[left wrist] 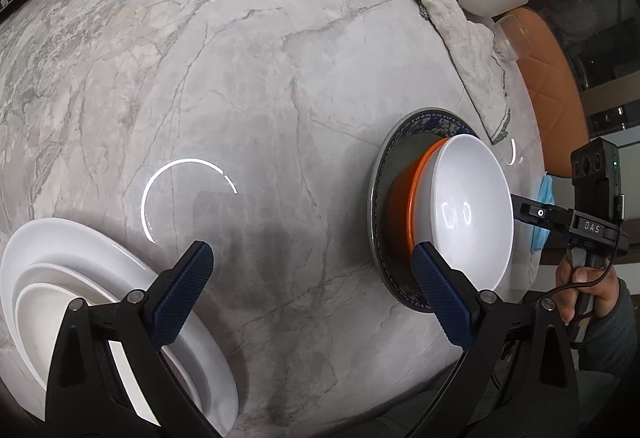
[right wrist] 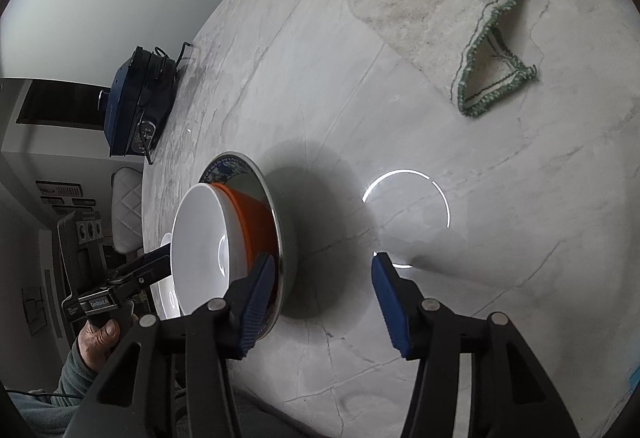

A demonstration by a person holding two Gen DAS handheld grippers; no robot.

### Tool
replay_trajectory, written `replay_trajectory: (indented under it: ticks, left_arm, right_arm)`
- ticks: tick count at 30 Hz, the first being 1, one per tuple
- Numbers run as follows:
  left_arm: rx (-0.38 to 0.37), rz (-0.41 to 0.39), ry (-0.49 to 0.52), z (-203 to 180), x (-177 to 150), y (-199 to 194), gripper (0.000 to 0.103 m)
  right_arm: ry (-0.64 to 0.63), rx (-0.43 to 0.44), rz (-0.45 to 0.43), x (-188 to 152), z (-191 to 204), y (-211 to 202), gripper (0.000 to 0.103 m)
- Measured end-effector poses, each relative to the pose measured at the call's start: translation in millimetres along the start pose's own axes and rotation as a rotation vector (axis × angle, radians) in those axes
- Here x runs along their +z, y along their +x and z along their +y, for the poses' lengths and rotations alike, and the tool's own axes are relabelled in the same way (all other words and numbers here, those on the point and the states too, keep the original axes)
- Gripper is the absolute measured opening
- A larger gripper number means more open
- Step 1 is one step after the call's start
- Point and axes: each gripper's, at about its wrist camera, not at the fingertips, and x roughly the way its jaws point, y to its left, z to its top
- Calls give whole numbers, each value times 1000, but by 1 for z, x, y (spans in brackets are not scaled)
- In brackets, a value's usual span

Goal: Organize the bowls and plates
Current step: 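Close both tools on the rim of the blue-and-white bowl stack, then lift and carry the nested bowl stack with both tools over the white plates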

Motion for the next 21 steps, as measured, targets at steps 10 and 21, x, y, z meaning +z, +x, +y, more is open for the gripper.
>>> replay_trajectory:
  ticks: [10,21]
  left_arm:
    - [-52,33,56,-6,5,22,63]
    - [-98,46,91,-17,10,37,42]
  right_arm:
    - [-24,5,51,2,6,15,46]
    - [-20,33,66,8,8,28,42]
